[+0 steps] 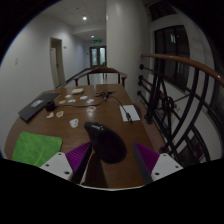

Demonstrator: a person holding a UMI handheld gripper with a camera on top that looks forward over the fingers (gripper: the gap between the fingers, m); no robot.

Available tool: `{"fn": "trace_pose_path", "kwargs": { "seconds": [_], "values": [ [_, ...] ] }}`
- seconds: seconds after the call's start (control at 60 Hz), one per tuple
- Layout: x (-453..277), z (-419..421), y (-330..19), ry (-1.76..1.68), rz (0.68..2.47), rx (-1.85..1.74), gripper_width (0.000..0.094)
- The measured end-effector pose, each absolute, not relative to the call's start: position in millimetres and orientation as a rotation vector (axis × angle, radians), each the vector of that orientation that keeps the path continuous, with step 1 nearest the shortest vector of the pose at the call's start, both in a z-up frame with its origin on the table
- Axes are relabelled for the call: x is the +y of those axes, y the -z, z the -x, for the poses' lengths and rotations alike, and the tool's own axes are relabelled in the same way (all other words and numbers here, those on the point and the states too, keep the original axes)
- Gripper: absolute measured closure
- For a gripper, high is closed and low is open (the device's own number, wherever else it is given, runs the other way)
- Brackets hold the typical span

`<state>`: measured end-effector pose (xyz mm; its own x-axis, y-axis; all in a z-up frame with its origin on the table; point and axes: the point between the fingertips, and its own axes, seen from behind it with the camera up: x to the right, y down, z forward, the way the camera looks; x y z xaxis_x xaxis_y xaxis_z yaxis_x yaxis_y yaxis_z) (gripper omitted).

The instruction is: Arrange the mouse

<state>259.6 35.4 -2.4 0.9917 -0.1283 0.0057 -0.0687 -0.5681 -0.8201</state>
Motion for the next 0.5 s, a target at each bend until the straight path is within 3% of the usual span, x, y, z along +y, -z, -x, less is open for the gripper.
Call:
{"fn": "trace_pose_path", "kwargs": {
  "seconds": [0.25, 0.283, 0.333, 0.5],
  "values": [
    [88, -280, 14, 0.103, 2.196, 0.179, 0.0115],
    [93, -283, 15, 0.118, 2.197, 0.180, 0.0148],
    [95, -285, 15, 0.121, 2.199, 0.194, 0.0283],
    [96, -286, 13, 0.150, 2.195, 0.187, 0.0482]
  ]
}}
